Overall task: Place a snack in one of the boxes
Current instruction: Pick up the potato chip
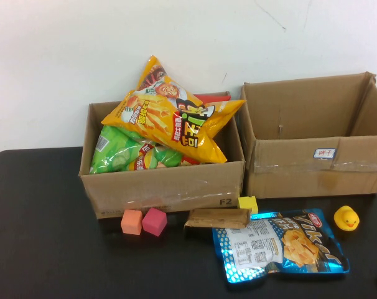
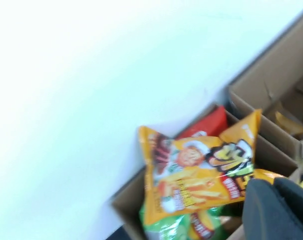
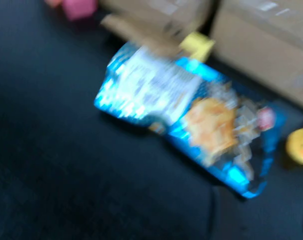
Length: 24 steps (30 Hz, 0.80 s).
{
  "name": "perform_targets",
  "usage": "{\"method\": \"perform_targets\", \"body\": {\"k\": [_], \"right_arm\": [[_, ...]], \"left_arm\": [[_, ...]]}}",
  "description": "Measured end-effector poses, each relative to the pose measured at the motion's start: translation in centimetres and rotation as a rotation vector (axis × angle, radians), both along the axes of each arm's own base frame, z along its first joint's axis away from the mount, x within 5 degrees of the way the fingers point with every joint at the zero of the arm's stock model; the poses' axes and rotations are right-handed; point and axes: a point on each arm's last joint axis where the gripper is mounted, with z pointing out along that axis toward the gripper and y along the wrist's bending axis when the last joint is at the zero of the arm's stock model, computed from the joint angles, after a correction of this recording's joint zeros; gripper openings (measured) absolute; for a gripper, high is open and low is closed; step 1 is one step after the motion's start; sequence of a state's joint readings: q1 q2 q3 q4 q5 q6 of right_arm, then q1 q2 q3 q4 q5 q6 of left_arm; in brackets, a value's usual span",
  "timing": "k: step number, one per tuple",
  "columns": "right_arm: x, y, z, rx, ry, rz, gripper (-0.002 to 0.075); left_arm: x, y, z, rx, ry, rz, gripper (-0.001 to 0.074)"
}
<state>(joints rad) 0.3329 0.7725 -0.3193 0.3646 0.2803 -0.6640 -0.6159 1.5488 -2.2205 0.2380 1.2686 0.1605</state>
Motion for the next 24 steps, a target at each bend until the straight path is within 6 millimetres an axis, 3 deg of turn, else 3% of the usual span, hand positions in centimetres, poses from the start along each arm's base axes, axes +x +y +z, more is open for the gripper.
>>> {"method": "perform_targets", "body": {"k": [3, 6, 17, 20, 24], "right_arm": [[0.8, 1.2, -1.1, -0.053, 0.081, 0.082, 0.0412], [2.4, 2.7, -2.3, -0.117, 0.148, 0.147, 0.0466], [10.7, 7.2, -9.6, -0.344, 0.236, 0.271, 0.0488], [12.0, 7.7, -11.0, -0.376, 0.209, 0.282, 0.0489], [13.2, 7.9, -12.3, -0.440, 0.133, 0.315, 0.0489]], "left_arm": [[-2.2, 2.3, 0.0, 0.008, -0.008, 0.071, 0.0000], [-3.9, 4.0, -2.0, 0.037, 0.034, 0.137, 0.0000], [-7.0, 7.8, -16.9, 0.116, 0.102, 0.322, 0.0000], [-7.8, 8.4, -18.9, 0.117, 0.126, 0.334, -0.0001], [-8.2, 8.7, -19.7, 0.097, 0.123, 0.349, -0.0001]]}}
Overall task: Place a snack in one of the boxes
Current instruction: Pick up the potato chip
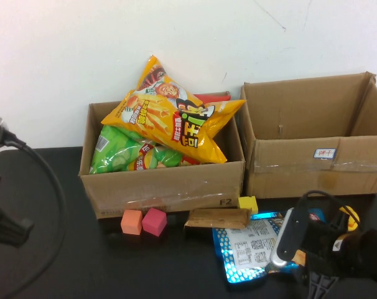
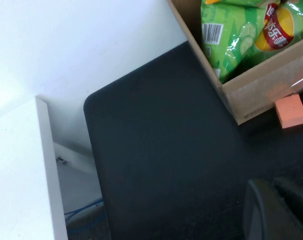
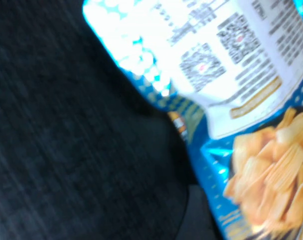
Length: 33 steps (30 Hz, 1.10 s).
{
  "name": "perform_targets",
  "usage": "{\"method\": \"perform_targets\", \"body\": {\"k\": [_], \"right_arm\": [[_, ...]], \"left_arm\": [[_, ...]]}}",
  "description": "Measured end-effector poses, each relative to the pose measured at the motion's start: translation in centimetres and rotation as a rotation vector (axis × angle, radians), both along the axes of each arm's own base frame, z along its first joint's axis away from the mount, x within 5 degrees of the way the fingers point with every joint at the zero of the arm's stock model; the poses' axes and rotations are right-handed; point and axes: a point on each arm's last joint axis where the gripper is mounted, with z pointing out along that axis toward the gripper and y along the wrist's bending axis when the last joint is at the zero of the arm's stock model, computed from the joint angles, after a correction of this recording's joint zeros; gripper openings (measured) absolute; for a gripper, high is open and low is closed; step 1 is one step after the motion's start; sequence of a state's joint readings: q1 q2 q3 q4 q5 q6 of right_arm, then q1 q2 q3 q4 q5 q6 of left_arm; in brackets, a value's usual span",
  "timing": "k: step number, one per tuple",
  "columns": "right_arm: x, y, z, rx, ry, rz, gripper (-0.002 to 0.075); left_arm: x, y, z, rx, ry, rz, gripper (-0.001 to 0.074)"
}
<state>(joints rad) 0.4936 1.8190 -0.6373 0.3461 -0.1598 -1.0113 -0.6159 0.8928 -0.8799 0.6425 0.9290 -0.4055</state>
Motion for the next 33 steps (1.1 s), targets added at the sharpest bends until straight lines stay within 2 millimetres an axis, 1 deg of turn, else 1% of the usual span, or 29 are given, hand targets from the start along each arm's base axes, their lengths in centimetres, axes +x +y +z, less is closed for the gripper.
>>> {"method": "perform_targets", "body": {"k": [3, 8, 11, 15, 18, 21, 24, 25, 26, 29, 33], "right_arm": [[0.6, 0.1, -1.4, -0.024, -0.022, 0.006, 0.0490], [1.7, 0.6, -3.8, -0.042, 0.019, -0.018, 0.0491], [2.6, 1.0, -4.7, -0.039, 0.024, -0.032, 0.0491], [3.9, 1.7, -5.3, -0.024, 0.015, -0.059, 0.0482], [4.6, 2.0, -5.6, -0.018, 0.010, -0.065, 0.0417], [4.8, 2.2, -5.7, -0.018, 0.007, -0.063, 0.0281], [4.8, 2.2, -5.7, -0.017, 0.003, -0.065, 0.0115], [4.9, 2.2, -5.7, -0.015, -0.001, -0.069, 0.0085], [4.9, 2.2, -5.6, -0.014, -0.005, -0.072, 0.0066], [4.9, 2.2, -5.5, -0.001, -0.004, -0.100, 0.0038], [4.6, 2.3, -3.9, 0.044, 0.044, -0.141, 0.0022]], "left_arm": [[0.1, 0.0, -0.3, -0.027, -0.010, 0.025, -0.0001], [0.1, -0.1, -0.4, -0.068, -0.025, 0.042, -0.0001], [0.1, 0.0, -0.4, -0.074, -0.022, 0.052, -0.0001], [0.0, 0.1, -0.5, -0.065, -0.007, 0.069, -0.0001], [0.0, 0.2, -0.5, -0.061, -0.002, 0.075, -0.0001], [0.0, 0.2, -0.5, -0.061, -0.001, 0.076, -0.0001], [0.0, 0.2, -0.5, -0.061, -0.001, 0.076, -0.0001], [0.0, 0.2, -0.5, -0.061, -0.001, 0.076, -0.0001], [0.0, 0.2, -0.5, -0.061, -0.001, 0.076, -0.0001], [0.0, 0.2, -0.6, -0.062, 0.001, 0.076, -0.0001], [0.0, 0.2, -0.6, -0.065, 0.003, 0.076, -0.0001]]}}
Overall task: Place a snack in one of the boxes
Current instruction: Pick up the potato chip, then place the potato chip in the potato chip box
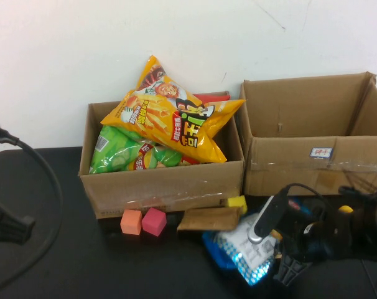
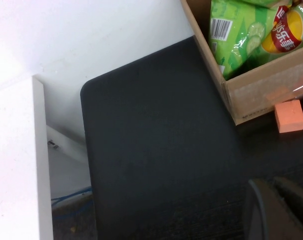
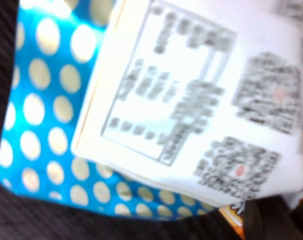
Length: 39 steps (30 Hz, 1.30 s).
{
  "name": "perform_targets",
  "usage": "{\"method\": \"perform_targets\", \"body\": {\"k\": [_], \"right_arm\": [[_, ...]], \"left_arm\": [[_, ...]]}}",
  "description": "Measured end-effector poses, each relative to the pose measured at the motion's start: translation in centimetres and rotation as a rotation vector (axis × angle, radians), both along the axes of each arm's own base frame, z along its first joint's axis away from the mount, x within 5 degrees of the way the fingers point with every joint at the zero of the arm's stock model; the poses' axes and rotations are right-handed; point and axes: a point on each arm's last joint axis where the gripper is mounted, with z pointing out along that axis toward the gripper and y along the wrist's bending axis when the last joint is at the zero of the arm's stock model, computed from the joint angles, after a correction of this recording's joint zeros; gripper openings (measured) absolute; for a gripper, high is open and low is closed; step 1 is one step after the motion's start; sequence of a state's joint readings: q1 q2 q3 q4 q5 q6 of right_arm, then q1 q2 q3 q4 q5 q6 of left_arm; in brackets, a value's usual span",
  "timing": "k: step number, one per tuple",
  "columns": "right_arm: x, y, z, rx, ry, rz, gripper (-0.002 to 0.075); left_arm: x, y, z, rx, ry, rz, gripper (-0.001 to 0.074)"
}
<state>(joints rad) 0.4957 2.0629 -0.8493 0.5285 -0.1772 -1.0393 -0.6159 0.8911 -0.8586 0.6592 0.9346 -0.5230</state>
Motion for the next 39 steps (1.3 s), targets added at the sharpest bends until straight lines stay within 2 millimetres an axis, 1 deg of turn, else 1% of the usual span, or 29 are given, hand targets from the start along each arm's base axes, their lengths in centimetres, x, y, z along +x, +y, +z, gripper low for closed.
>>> {"method": "perform_targets", "body": {"k": [8, 13, 17, 22, 26, 28, 30, 33, 34, 36, 39], "right_arm": [[-1.8, 0.7, 4.6, 0.108, 0.147, 0.031, 0.0012], [-2.8, 0.8, 7.3, 0.155, 0.181, 0.062, 0.0011], [-3.3, 0.7, 9.8, 0.192, 0.148, 0.081, 0.0010], [-4.3, 0.4, 14.0, 0.255, 0.060, 0.103, 0.0010], [-4.6, 0.4, 17.7, 0.346, -0.033, 0.088, 0.0010], [-4.2, 0.8, 19.6, 0.398, -0.079, 0.081, 0.0010], [-3.5, 1.6, 21.8, 0.438, -0.150, 0.096, 0.0010], [-1.9, 3.3, 24.5, 0.449, -0.275, 0.166, 0.0010], [-1.4, 4.0, 25.1, 0.447, -0.309, 0.187, 0.0010], [0.4, 5.4, 26.2, 0.443, -0.394, 0.214, 0.0010], [3.8, 7.3, 26.5, 0.449, -0.497, 0.183, 0.0010]], "left_arm": [[0.0, -0.2, 0.0, -0.023, 0.004, -0.007, -0.0001], [0.0, -0.3, -0.1, -0.034, 0.008, -0.010, -0.0001], [0.0, -0.3, -0.1, -0.034, 0.008, -0.010, -0.0001], [-0.1, -0.2, -0.1, -0.033, 0.015, 0.000, -0.0001], [-0.4, 0.3, -0.4, -0.034, 0.053, 0.074, -0.0001], [-0.6, 0.6, -0.4, -0.039, 0.060, 0.108, -0.0001], [-0.8, 0.9, -0.2, -0.051, 0.049, 0.120, -0.0001], [-1.4, 1.3, 0.3, -0.077, 0.020, 0.123, -0.0001], [-1.7, 1.5, 0.5, -0.087, 0.010, 0.123, -0.0001], [-2.3, 1.8, 0.8, -0.113, -0.007, 0.121, -0.0001], [-3.2, 2.1, 1.1, -0.163, -0.008, 0.108, -0.0001]]}}
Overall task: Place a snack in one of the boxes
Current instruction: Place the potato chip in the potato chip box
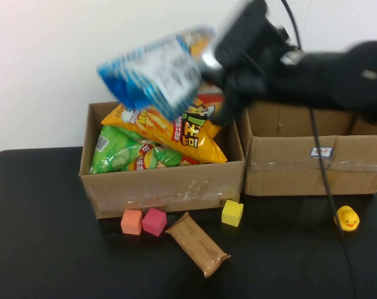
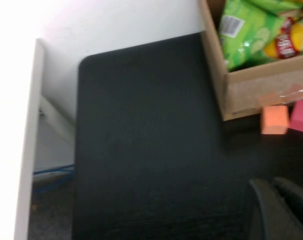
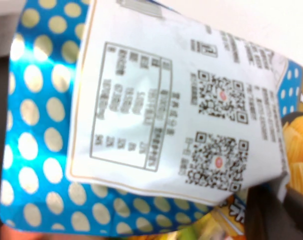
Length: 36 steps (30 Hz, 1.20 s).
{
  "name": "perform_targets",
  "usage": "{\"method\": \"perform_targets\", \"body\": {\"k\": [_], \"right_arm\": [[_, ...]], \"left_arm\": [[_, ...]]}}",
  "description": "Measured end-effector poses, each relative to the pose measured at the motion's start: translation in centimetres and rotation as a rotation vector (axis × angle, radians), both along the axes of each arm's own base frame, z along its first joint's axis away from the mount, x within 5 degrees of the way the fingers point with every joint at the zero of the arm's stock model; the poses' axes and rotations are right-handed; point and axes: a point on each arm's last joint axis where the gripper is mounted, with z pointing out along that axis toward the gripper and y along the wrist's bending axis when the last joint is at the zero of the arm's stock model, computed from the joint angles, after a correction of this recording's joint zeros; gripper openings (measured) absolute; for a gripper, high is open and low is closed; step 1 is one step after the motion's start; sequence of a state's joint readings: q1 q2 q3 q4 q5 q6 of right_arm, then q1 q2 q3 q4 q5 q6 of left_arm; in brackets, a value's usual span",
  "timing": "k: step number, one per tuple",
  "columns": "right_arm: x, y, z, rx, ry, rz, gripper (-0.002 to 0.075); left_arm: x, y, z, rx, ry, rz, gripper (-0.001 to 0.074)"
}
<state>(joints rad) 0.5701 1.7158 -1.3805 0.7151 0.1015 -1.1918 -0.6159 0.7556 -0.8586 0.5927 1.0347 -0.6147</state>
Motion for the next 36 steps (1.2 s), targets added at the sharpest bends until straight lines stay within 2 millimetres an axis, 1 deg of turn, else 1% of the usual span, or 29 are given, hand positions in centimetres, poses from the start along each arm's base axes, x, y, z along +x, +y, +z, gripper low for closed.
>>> {"method": "perform_targets", "body": {"k": [2, 4, 7, 10, 13, 15, 16, 19, 22, 25, 27, 30, 34, 36], "right_arm": [[2.2, 1.0, 0.1, 0.020, -0.056, -0.035, 0.0010], [4.3, 2.1, -0.4, 0.033, -0.084, -0.056, 0.0010], [7.3, 3.9, -1.8, 0.043, -0.105, -0.064, 0.0010], [9.9, 5.6, -4.0, 0.047, -0.108, -0.064, 0.0010], [11.5, 6.7, -6.5, 0.065, -0.075, -0.074, 0.0010], [12.1, 6.9, -7.6, 0.122, -0.019, -0.099, 0.0013], [12.3, 6.8, -7.9, 0.153, 0.006, -0.115, 0.0018], [12.6, 6.4, -7.9, 0.274, 0.102, -0.155, 0.0076], [12.8, 5.8, -7.2, 0.356, 0.166, -0.161, 0.0209], [12.5, 5.7, -6.7, 0.382, 0.205, -0.125, 0.0377], [12.3, 5.8, -6.4, 0.386, 0.218, -0.106, 0.0438], [12.1, 5.9, -6.4, 0.389, 0.238, -0.085, 0.0469], [11.9, 6.0, -6.3, 0.389, 0.264, -0.068, 0.0477], [11.6, 5.9, -5.6, 0.370, 0.251, -0.054, 0.0479]], "left_arm": [[-0.6, 0.2, 0.1, -0.017, 0.000, -0.015, -0.0001], [-1.1, 0.5, 0.3, -0.023, 0.000, -0.022, -0.0001], [-1.6, 0.9, 0.4, -0.033, -0.003, -0.017, -0.0001], [-1.9, 1.1, 0.4, -0.028, 0.002, -0.012, -0.0001], [-2.1, 1.2, 0.3, -0.028, 0.013, -0.005, -0.0001], [-2.1, 1.3, 0.3, -0.027, 0.021, -0.001, -0.0001], [-2.1, 1.3, 0.2, -0.028, 0.024, -0.001, -0.0001], [-2.2, 1.2, 0.2, -0.033, 0.028, -0.002, -0.0001], [-2.2, 1.2, 0.2, -0.037, 0.033, -0.003, -0.0001], [-2.2, 1.2, 0.2, -0.040, 0.033, -0.002, -0.0001], [-2.2, 1.2, 0.2, -0.044, 0.035, -0.002, -0.0001], [-2.3, 1.0, 0.1, -0.058, 0.045, -0.007, -0.0001], [-2.4, 0.8, 0.0, -0.085, 0.064, -0.016, -0.0001], [-2.4, 0.7, -0.1, -0.093, 0.070, -0.018, -0.0001]]}}
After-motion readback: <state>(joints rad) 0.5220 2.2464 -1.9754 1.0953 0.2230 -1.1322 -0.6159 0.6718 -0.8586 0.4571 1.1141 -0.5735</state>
